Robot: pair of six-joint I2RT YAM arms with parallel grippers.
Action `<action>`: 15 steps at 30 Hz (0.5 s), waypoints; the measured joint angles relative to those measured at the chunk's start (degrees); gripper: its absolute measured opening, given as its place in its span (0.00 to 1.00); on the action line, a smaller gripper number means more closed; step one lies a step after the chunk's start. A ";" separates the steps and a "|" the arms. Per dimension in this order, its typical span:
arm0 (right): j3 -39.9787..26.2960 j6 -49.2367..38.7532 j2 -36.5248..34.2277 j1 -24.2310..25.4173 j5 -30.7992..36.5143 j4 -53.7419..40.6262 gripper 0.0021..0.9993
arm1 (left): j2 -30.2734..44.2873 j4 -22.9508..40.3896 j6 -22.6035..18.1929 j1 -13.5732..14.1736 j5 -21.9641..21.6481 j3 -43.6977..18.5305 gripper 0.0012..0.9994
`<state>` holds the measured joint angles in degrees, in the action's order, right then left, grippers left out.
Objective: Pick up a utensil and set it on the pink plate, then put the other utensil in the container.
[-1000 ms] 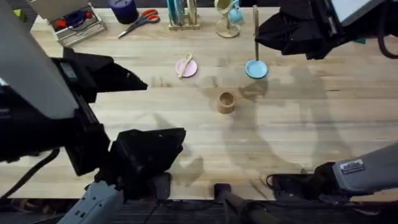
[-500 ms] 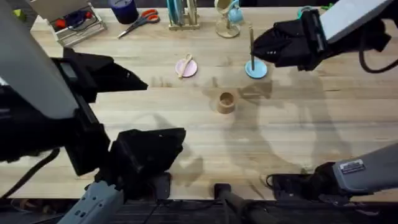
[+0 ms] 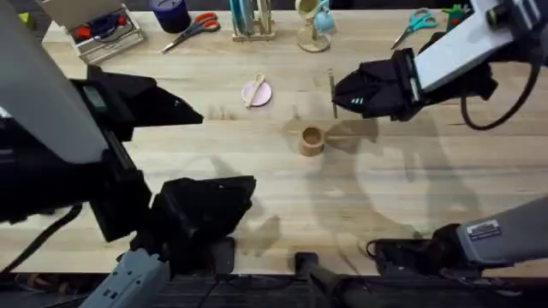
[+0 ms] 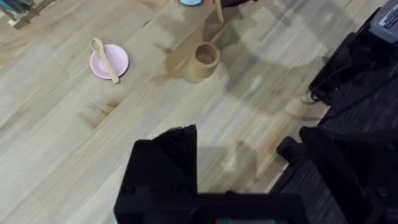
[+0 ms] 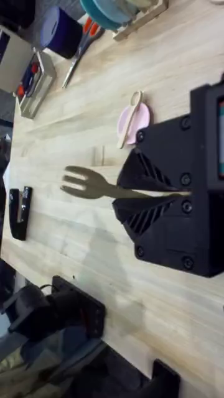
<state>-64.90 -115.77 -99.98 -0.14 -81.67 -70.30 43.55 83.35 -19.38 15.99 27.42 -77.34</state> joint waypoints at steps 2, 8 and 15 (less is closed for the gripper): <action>1.06 0.00 0.01 -0.61 -0.32 1.70 0.03 | 0.00 0.01 0.00 0.00 0.02 0.00 0.99; 2.62 0.00 0.02 -2.46 -0.70 5.14 0.03 | 0.00 0.00 0.00 0.00 0.02 0.00 0.99; 2.79 0.00 -1.93 -3.96 -1.08 7.35 0.03 | 0.00 0.00 0.00 0.00 -0.03 0.00 0.99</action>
<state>-62.11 -115.77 -101.92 -4.10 -82.75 -62.95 43.55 83.35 -19.38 15.99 27.40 -77.34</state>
